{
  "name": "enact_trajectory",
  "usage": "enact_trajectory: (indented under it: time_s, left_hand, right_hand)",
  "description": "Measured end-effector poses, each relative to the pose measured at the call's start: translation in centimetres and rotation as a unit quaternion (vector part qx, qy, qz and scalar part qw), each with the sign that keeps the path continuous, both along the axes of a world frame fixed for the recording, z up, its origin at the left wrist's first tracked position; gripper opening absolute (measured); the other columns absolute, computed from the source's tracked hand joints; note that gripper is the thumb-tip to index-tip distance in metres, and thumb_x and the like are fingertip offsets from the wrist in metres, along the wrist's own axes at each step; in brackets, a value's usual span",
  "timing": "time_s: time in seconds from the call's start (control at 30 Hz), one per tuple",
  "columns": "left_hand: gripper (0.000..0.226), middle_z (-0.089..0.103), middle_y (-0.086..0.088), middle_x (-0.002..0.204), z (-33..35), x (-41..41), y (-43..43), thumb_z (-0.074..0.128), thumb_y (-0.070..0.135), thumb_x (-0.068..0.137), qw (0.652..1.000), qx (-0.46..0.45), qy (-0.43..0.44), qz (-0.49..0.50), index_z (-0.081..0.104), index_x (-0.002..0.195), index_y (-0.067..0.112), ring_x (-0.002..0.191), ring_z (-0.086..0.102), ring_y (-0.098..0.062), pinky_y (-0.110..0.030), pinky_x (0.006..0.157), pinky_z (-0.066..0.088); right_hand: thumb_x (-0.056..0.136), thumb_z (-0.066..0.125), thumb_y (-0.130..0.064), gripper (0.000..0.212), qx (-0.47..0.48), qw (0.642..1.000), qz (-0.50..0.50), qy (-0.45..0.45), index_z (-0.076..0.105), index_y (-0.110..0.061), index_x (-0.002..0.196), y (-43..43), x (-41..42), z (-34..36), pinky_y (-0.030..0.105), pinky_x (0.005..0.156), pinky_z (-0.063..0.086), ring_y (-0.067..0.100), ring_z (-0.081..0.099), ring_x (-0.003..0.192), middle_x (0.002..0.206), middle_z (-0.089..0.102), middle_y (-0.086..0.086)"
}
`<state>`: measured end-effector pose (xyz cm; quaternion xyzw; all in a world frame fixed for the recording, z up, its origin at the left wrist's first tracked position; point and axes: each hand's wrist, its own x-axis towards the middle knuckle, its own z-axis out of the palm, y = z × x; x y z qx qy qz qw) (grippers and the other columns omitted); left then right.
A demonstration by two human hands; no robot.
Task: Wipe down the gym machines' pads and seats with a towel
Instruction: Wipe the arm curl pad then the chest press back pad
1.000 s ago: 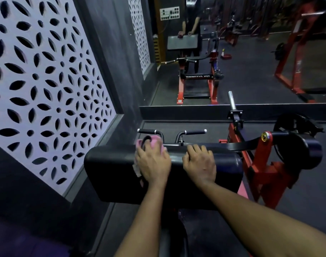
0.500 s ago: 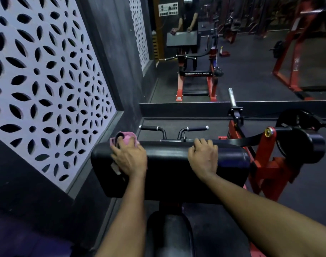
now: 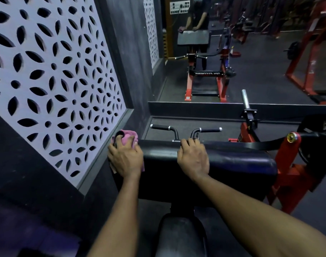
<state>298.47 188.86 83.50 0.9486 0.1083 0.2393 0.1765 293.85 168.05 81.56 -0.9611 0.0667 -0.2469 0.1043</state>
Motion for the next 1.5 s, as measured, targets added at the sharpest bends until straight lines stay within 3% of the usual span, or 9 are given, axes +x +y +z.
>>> enact_trajectory:
  time_s: [0.13,0.27,0.4,0.57,0.67,0.83,1.13,1.33,1.5]
  left_hand:
    - [0.034,0.044,0.001,0.141,-0.4,-3.2,-4.3,0.065,0.032,0.083,0.997,-0.054,-0.051,-0.03,0.07,0.116,0.031,0.128,0.045,-0.038,-0.052,0.092,0.047]
    - [0.046,0.046,-0.003,0.142,-2.0,-2.5,0.3,0.067,0.033,0.086,0.981,0.06,-0.091,-0.158,0.061,0.132,0.034,0.121,0.048,-0.035,-0.052,0.09,0.05]
    - [0.041,0.048,-0.005,0.141,-1.5,1.0,5.0,0.058,0.034,0.091,0.999,-0.006,-0.025,-0.041,0.062,0.131,0.031,0.116,0.045,-0.033,-0.049,0.088,0.05]
    - [0.046,0.04,0.0,0.151,-1.5,-1.7,-0.4,0.06,0.033,0.088,0.994,-0.082,-0.05,0.051,0.059,0.133,0.038,0.116,0.045,-0.035,-0.048,0.091,0.045]
    - [0.047,0.038,-0.001,0.153,-2.8,-5.0,-4.0,0.06,0.036,0.09,0.988,-0.138,-0.062,0.03,0.056,0.137,0.039,0.112,0.044,-0.037,-0.047,0.091,0.042]
    - [0.049,0.033,-0.006,0.154,-4.1,-3.3,-0.1,0.061,0.037,0.092,0.995,-0.067,-0.065,-0.042,0.053,0.14,0.039,0.118,0.041,-0.037,-0.05,0.09,0.049]
    - [0.048,0.035,-0.008,0.154,-3.2,-3.0,-4.8,0.054,0.039,0.094,0.951,-0.26,-0.094,0.136,0.053,0.142,0.036,0.114,0.043,-0.038,-0.05,0.097,0.042]
    - [0.055,0.027,-0.011,0.156,-4.4,-4.4,-4.6,0.054,0.039,0.096,0.962,-0.235,-0.094,0.099,0.041,0.149,0.038,0.12,0.04,-0.038,-0.051,0.098,0.042]
    - [0.057,0.024,-0.009,0.158,-3.4,-0.9,-1.3,0.054,0.038,0.096,0.936,-0.29,-0.102,0.171,0.039,0.15,0.04,0.121,0.038,-0.037,-0.049,0.096,0.044]
  right_hand:
    - [0.09,0.05,-0.032,0.026,-0.028,1.0,-0.007,0.01,0.062,-0.018,0.108,0.3,0.0,0.0,0.038,0.081,0.044,0.024,0.051,0.092,0.099,0.061,0.005]
    - [0.088,0.039,-0.036,0.035,-0.041,0.999,-0.01,0.011,0.063,-0.017,0.106,0.3,0.1,-0.1,0.041,0.078,0.044,0.027,0.052,0.091,0.098,0.062,0.008]
    - [0.088,0.038,-0.036,0.036,-0.054,0.998,-0.018,0.012,0.064,-0.016,0.104,0.4,0.1,-0.1,0.041,0.076,0.044,0.028,0.053,0.089,0.097,0.062,0.008]
    - [0.089,0.052,-0.034,0.027,-0.067,0.997,-0.029,0.027,0.064,-0.016,0.107,0.6,-0.1,0.0,0.041,0.077,0.043,0.028,0.053,0.091,0.099,0.062,0.009]
    - [0.089,0.051,-0.034,0.027,-0.074,0.996,-0.03,0.029,0.063,-0.016,0.106,0.8,0.0,0.1,0.041,0.077,0.043,0.028,0.052,0.091,0.099,0.061,0.01]
    - [0.09,0.051,-0.033,0.027,-0.07,0.996,-0.031,0.034,0.064,-0.016,0.106,0.7,-0.2,0.2,0.04,0.076,0.043,0.027,0.052,0.09,0.099,0.061,0.009]
    - [0.089,0.039,-0.033,0.035,-0.049,0.999,-0.015,0.012,0.064,-0.014,0.104,0.6,-0.2,0.0,0.042,0.074,0.044,0.029,0.053,0.088,0.095,0.061,0.011]
    - [0.086,0.034,-0.036,0.041,-0.037,0.999,-0.003,0.009,0.064,-0.016,0.106,0.4,-0.3,0.0,0.041,0.074,0.043,0.028,0.052,0.089,0.096,0.061,0.009]
    - [0.086,0.047,-0.032,0.031,-0.042,0.999,0.001,-0.009,0.066,-0.015,0.103,0.4,-0.2,-0.2,0.041,0.072,0.044,0.03,0.054,0.087,0.095,0.061,0.01]
